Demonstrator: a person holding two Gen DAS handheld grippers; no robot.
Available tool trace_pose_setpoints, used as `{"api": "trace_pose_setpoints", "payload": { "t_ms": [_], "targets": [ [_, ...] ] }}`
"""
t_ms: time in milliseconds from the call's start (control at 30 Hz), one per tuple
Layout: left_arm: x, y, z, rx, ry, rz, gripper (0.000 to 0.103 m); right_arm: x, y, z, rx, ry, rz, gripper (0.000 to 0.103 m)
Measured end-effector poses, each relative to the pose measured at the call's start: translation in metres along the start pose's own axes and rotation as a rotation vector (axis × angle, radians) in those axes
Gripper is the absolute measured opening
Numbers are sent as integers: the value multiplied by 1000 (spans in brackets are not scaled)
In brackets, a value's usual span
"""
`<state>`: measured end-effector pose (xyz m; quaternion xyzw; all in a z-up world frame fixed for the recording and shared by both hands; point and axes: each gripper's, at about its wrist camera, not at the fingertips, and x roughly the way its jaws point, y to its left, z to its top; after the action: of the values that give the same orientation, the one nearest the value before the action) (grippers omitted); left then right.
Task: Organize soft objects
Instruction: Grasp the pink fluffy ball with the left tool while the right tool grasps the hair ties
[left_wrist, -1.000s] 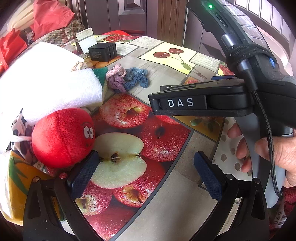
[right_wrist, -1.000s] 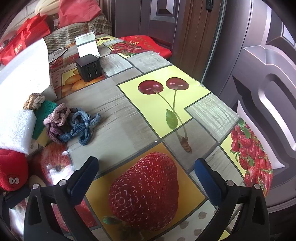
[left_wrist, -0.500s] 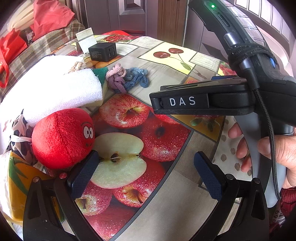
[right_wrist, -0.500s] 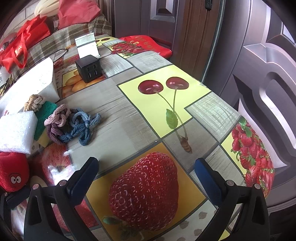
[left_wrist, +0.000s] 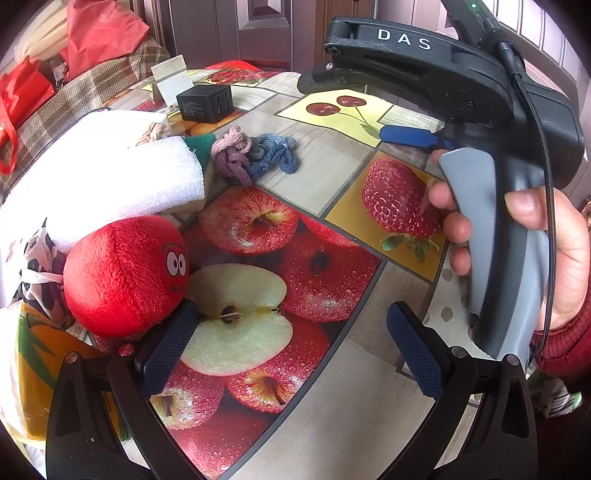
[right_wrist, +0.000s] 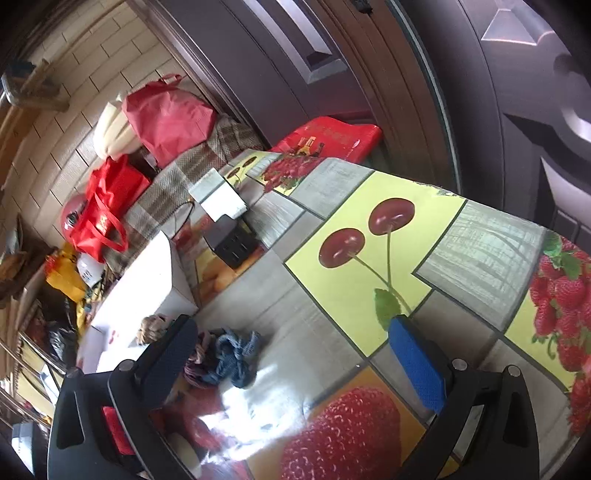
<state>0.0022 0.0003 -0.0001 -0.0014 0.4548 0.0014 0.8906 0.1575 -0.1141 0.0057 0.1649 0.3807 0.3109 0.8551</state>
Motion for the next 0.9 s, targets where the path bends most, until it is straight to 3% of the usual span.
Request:
{"api": "trace_pose_setpoints", "payload": {
  "t_ms": [333, 900],
  "targets": [
    [0, 1, 0, 0, -2, 0, 102, 4, 1, -2, 10, 5, 61, 103],
    [-1, 0, 0, 1, -2, 1, 102, 2, -3, -2, 14, 4, 62, 103]
  ]
}}
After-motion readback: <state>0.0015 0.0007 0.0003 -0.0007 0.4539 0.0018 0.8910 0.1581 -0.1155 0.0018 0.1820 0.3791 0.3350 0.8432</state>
